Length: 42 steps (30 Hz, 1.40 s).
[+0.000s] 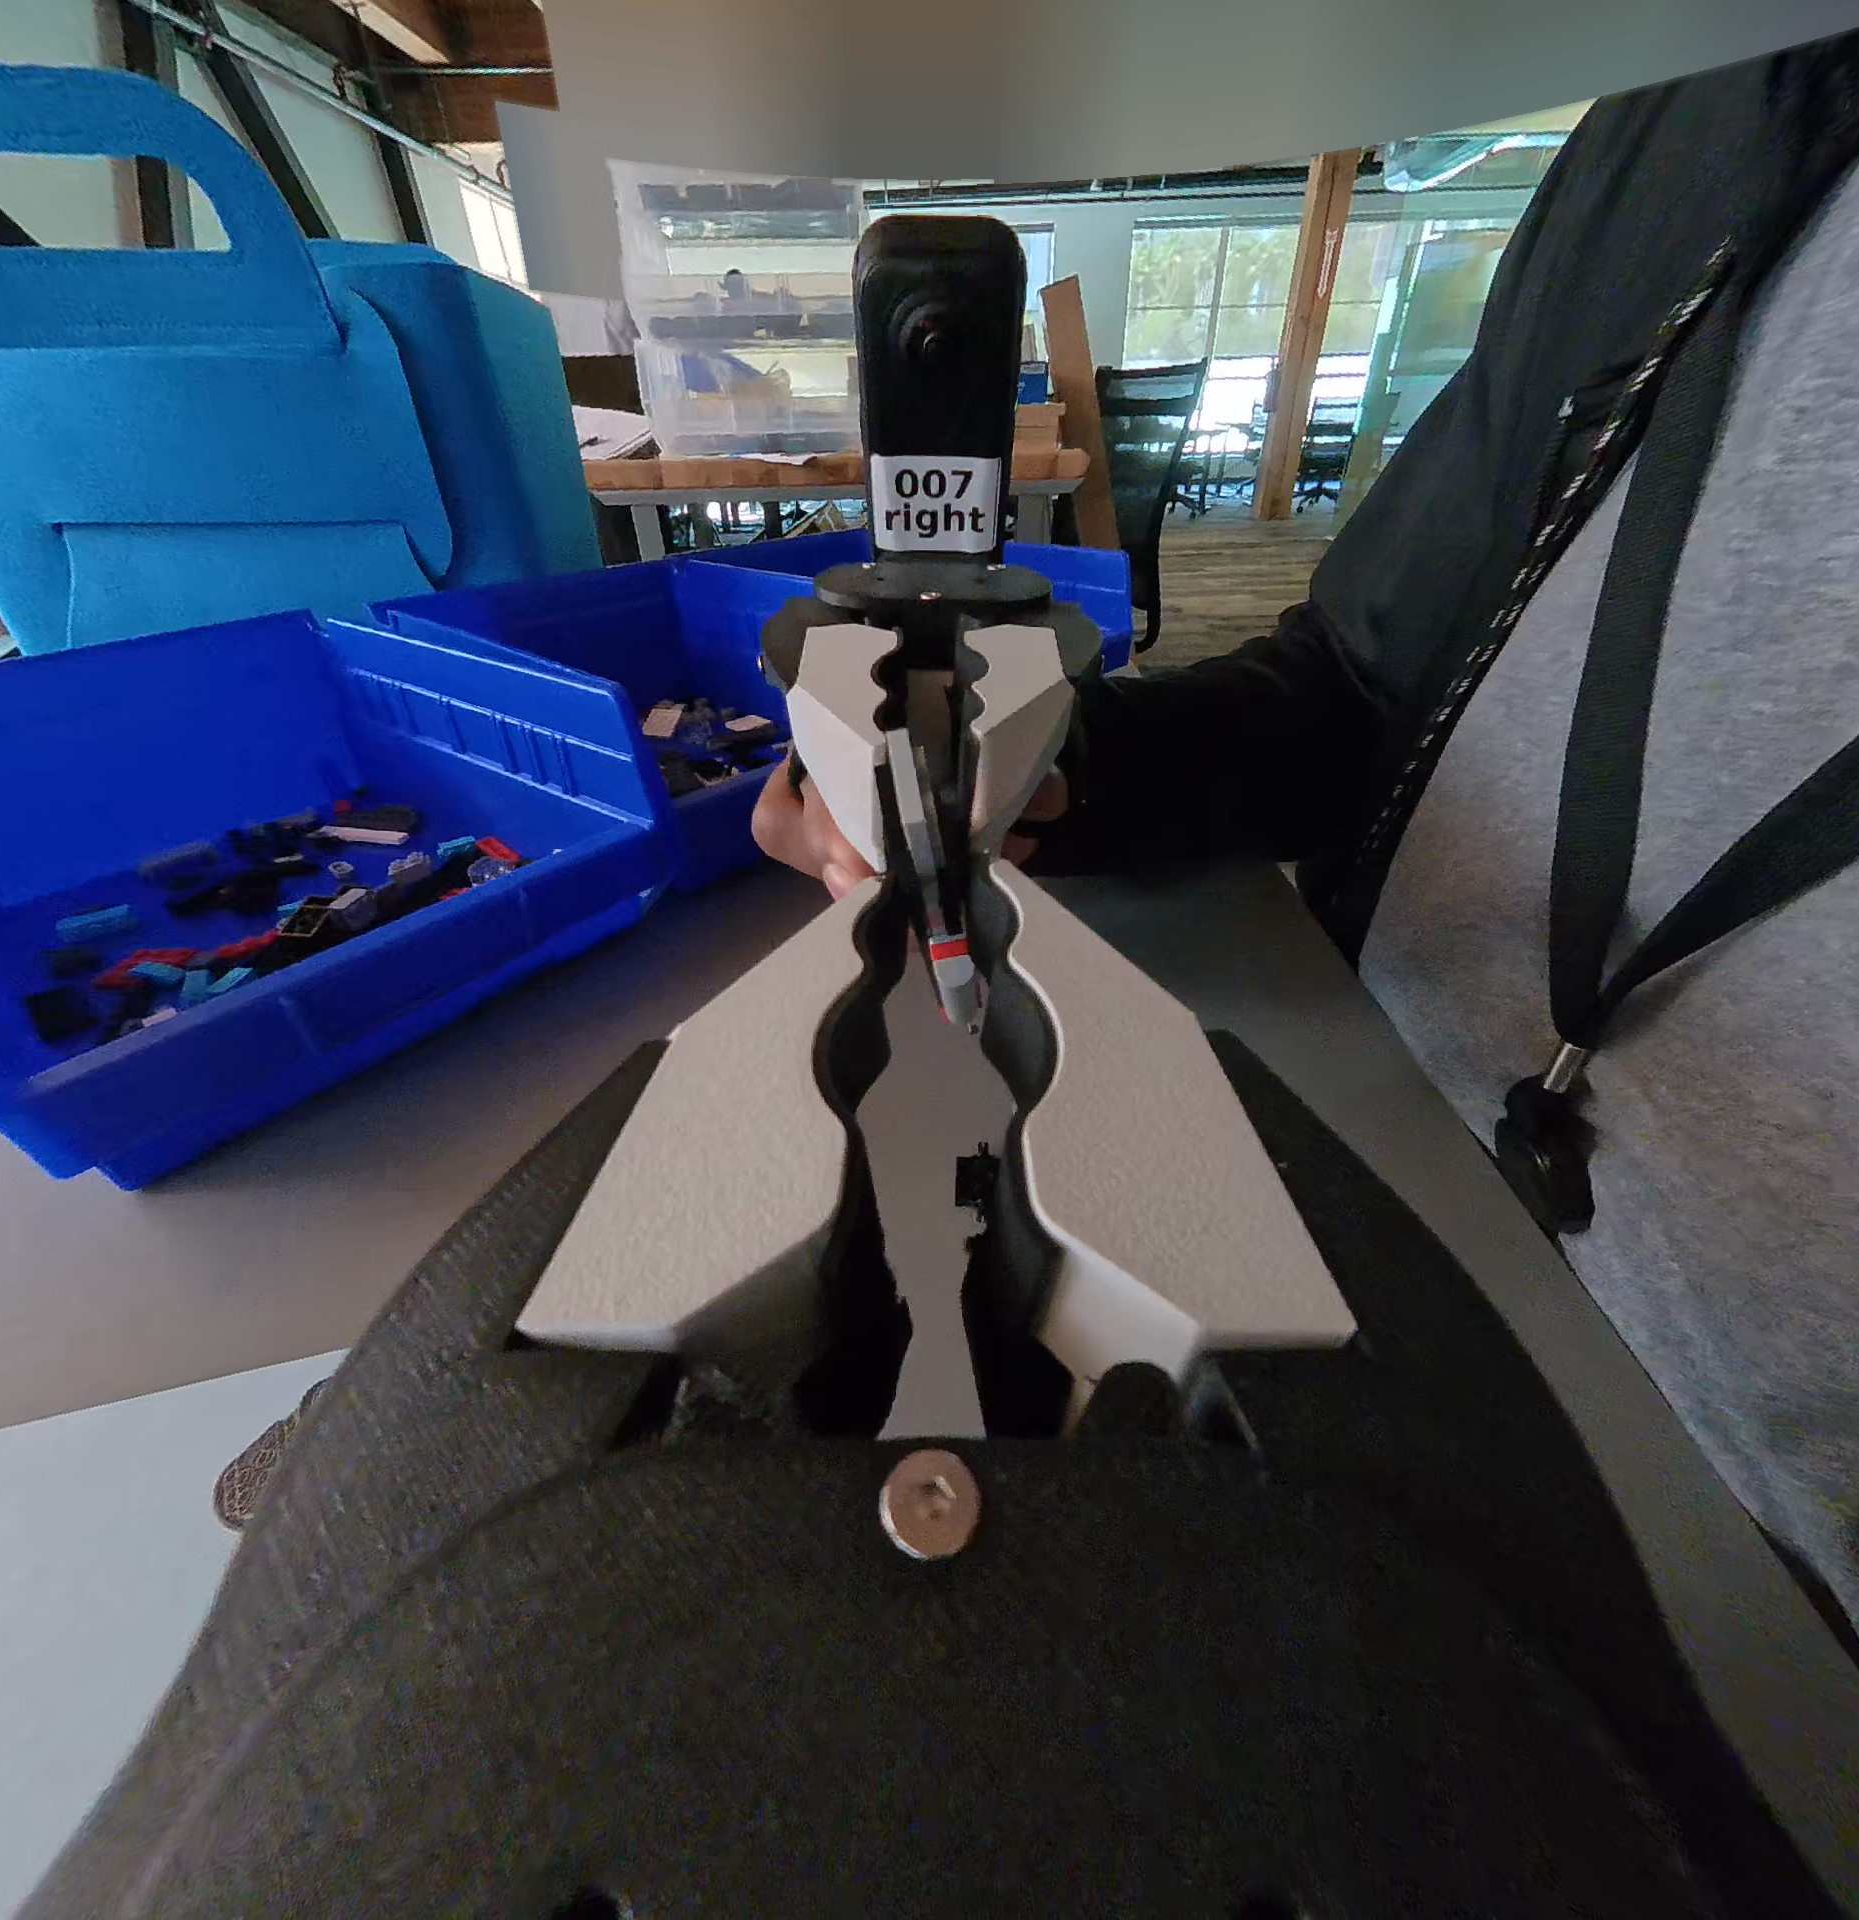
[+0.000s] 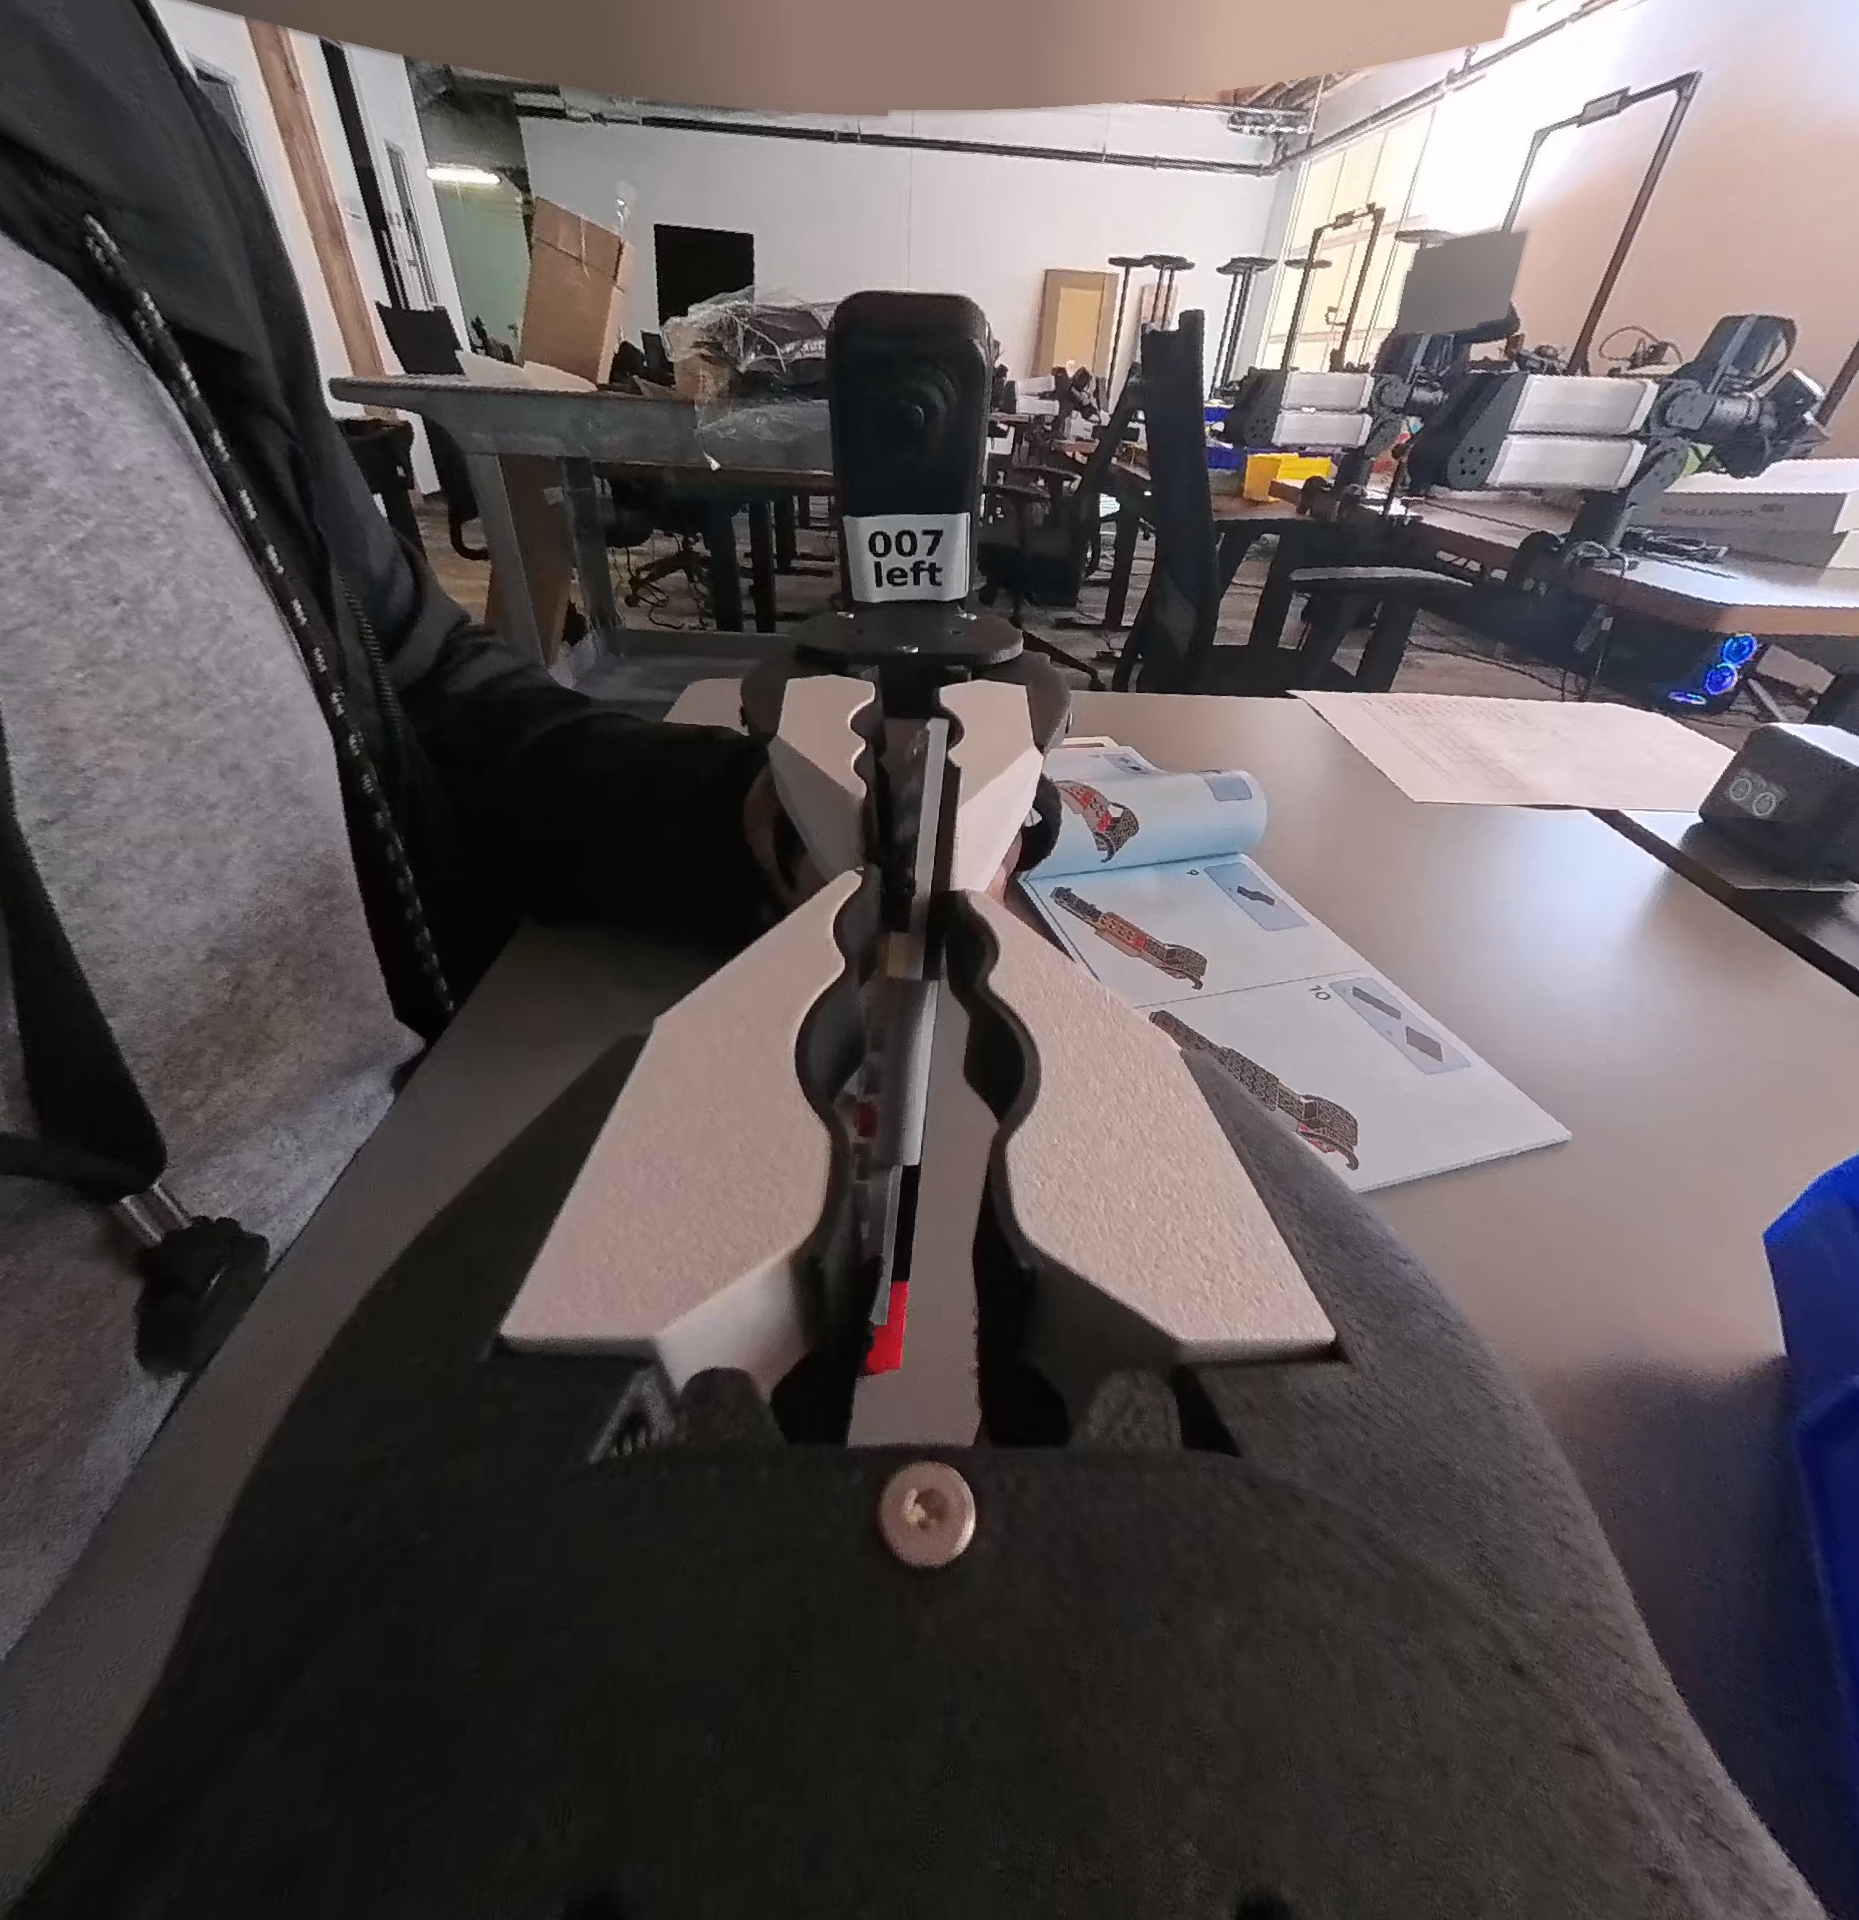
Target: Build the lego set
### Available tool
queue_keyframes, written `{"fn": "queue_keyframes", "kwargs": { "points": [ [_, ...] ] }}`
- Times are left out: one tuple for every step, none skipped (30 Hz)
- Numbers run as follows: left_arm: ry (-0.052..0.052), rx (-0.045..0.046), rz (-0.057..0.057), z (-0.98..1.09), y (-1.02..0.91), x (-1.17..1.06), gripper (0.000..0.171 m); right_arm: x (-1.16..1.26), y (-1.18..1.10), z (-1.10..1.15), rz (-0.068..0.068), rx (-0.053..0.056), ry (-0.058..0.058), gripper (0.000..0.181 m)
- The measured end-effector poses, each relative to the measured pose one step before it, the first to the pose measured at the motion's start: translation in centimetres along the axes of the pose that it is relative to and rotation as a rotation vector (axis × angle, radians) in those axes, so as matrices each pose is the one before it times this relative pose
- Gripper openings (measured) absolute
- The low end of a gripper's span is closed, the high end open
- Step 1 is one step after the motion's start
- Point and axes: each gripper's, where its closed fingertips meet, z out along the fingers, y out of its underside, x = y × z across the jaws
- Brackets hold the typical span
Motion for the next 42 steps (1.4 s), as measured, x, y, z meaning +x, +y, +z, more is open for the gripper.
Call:
{"fn": "queue_keyframes", "kwargs": {
  "points": [
    [-0.0064, 0.00016, -0.0005, -0.031, 0.018, -0.055, 0.011, 0.057, -0.015, 0.039, 0.0017, 0.0011, 0.0026, 0.014],
    [-0.011, 0.00205, -0.0084, -0.023, -0.017, -0.115, 0.011, 0.081, -0.032, 0.025, 0.0038, 0.0018, 0.0027, 0.014],
    [-0.0016, 0.00428, -0.019, -0.05, -0.069, 0.049, 0.011, -0.019, -0.061, 0.044, 0.0058, 0.0045, -0.0034, 0.015],
    [-0.0057, 0.00557, -0.0139, -0.116, -0.127, 0.061, 0.011, -0.053, -0.115, 0.1, 0.0095, 0.0089, -0.0027, 0.015],
    [-0.017, 0.00713, -0.0075, -0.163, -0.175, 0.029, 0.011, -0.049, -0.185, 0.157, 0.0131, 0.0131, 0.0, 0.015],
    [-0.017, 0.007, -0.0133, -0.21, -0.172, 0.098, 0.011, -0.097, -0.194, 0.203, 0.0162, 0.0129, -0.003, 0.015],
    [-0.0193, 0.00919, -0.0181, -0.299, -0.152, 0.108, 0.011, -0.108, -0.158, 0.285, 0.0184, 0.0103, -0.0042, 0.015],
    [-0.0236, 0.01173, -0.026, -0.384, -0.118, 0.072, 0.011, -0.101, -0.123, 0.357, 0.0157, 0.0073, -0.0021, 0.015],
    [-0.0221, 0.01329, -0.0308, -0.437, -0.071, 0.128, 0.011, -0.154, -0.092, 0.412, 0.01, 0.0046, -0.004, 0.016],
    [-0.0289, 0.01589, -0.0287, -0.516, -0.029, 0.089, 0.011, -0.123, -0.091, 0.436, 0.0063, 0.0042, -0.0002, 0.016],
    [-0.0359, 0.01992, -0.0322, -0.584, -0.03, -0.007, 0.011, -0.015, -0.084, 0.424, 0.0041, 0.0039, 0.0062, 0.02],
    [-0.0361, 0.02223, -0.0412, -0.644, -0.018, -0.077, 0.011, 0.009, -0.057, 0.403, 0.0062, 0.0019, 0.0061, 0.028],
    [-0.0368, 0.02762, -0.051, -0.732, -0.039, -0.174, 0.011, -0.039, -0.047, 0.357, 0.0079, 0.0016, -0.0004, 0.032],
    [-0.0323, 0.0361, -0.0558, -0.809, -0.149, -0.205, 0.011, -0.026, -0.061, 0.297, 0.0066, 0.004, 0.0002, 0.033],
    [-0.0279, 0.04247, -0.0626, -0.87, -0.251, -0.222, 0.01, 0.028, 0.0, 0.29, 0.0034, 0.0027, 0.0038, 0.034],
    [-0.031, 0.04625, -0.0711, -0.901, -0.319, -0.376, 0.011, 0.018, 0.109, 0.303, -0.0007, -0.004, 0.0041, 0.035],
    [-0.0314, 0.04442, -0.077, -0.875, -0.306, -0.489, 0.011, 0.02, 0.195, 0.349, -0.0033, -0.0084, 0.0063, 0.037],
    [-0.0267, 0.04189, -0.0782, -0.825, -0.276, -0.516, 0.01, -0.014, 0.229, 0.382, -0.0032, -0.0095, 0.0065, 0.037],
    [-0.0195, 0.04253, -0.0762, -0.743, -0.35, -0.438, 0.01, -0.058, 0.273, 0.415, -0.0035, -0.0129, 0.0048, 0.037],
    [-0.0116, 0.03879, -0.0681, -0.628, -0.4, -0.272, 0.01, -0.057, 0.332, 0.465, -0.0094, -0.0166, 0.0078, 0.038],
    [-0.0056, 0.03011, -0.0561, -0.493, -0.316, -0.168, 0.01, -0.025, 0.348, 0.487, -0.0178, -0.0199, 0.0136, 0.039],
    [-0.0105, 0.02039, -0.0499, -0.374, -0.168, -0.241, 0.01, -0.005, 0.346, 0.493, -0.0242, -0.0218, 0.0177, 0.04],
    [-0.014, 0.01138, -0.0462, -0.252, -0.009, -0.315, 0.01, -0.091, 0.276, 0.482, -0.0261, -0.0199, 0.0148, 0.04],
    [-0.0105, 0.00778, -0.0433, -0.177, 0.072, -0.292, 0.01, -0.112, 0.234, 0.458, -0.0254, -0.0184, 0.0136, 0.041],
    [-0.0098, 0.00696, -0.0415, -0.111, 0.105, -0.301, 0.01, -0.154, 0.196, 0.411, -0.0235, -0.0161, 0.011, 0.042],
    [-0.005, 0.0064, -0.0399, -0.081, 0.094, -0.275, 0.01, -0.104, 0.184, 0.361, -0.0192, -0.0136, 0.0122, 0.044],
    [-0.0048, 0.00315, -0.0392, -0.049, 0.102, -0.296, 0.01, -0.025, 0.184, 0.288, -0.0167, -0.0118, 0.0138, 0.045],
    [-0.0074, -0.00101, -0.0349, -0.017, 0.121, -0.327, 0.01, -0.034, 0.173, 0.204, -0.0146, -0.0081, 0.0119, 0.045],
    [-0.0027, -0.00132, -0.0273, 0.021, 0.096, -0.21, 0.01, 0.01, 0.144, 0.127, -0.0132, -0.0058, 0.0129, 0.045],
    [0.0024, -0.00298, -0.023, 0.043, 0.079, -0.103, 0.01, 0.033, 0.184, 0.074, -0.0147, -0.0085, 0.0122, 0.045],
    [-0.0015, -0.00378, -0.0189, 0.047, 0.099, -0.131, 0.01, 0.043, 0.24, 0.04, -0.0145, -0.0124, 0.0106, 0.044],
    [-0.0055, -0.00487, -0.0157, 0.059, 0.103, -0.174, 0.01, 0.107, 0.27, 0.004, -0.0131, -0.0138, 0.012, 0.043],
    [-0.0051, -0.00118, -0.0147, 0.057, 0.065, -0.164, 0.01, 0.129, 0.259, -0.017, -0.0121, -0.0125, 0.0123, 0.043],
    [-0.0055, 0.00185, -0.015, 0.059, 0.014, -0.175, 0.01, 0.11, 0.215, -0.044, -0.0104, -0.0099, 0.01, 0.042],
    [-0.0078, 0.00109, -0.012, 0.082, 0.039, -0.21, 0.01, 0.084, 0.147, -0.07, -0.0098, -0.0074, 0.0082, 0.041],
    [-0.004, 0.00128, -0.0109, 0.12, 0.033, -0.151, 0.01, 0.087, 0.144, -0.083, -0.0097, -0.0077, 0.0079, 0.04],
    [-0.0022, 0.0027, -0.0095, 0.139, 0.026, -0.103, 0.01, 0.087, 0.12, -0.092, -0.0086, -0.0072, 0.0079, 0.04],
    [-0.0028, 0.00237, -0.0063, 0.168, 0.043, -0.097, 0.01, 0.099, 0.118, -0.106, -0.0074, -0.0073, 0.0078, 0.04],
    [-0.0036, 0.00095, -0.0054, 0.174, 0.056, -0.108, 0.01, 0.104, 0.104, -0.131, -0.0085, -0.0066, 0.008, 0.04],
    [-0.004, 0.00113, -0.0048, 0.173, 0.06, -0.106, 0.01, 0.129, 0.108, -0.158, -0.0098, -0.0057, 0.0094, 0.039],
    [-0.0044, 0.00086, -0.0007, 0.2, 0.062, -0.094, 0.01, 0.124, 0.107, -0.178, -0.0088, -0.0061, 0.0095, 0.039],
    [-0.0058, -0.0009, 0.0016, 0.213, 0.112, -0.099, 0.01, 0.095, 0.117, -0.195, -0.0068, -0.0059, 0.0067, 0.038]
  ]
}}
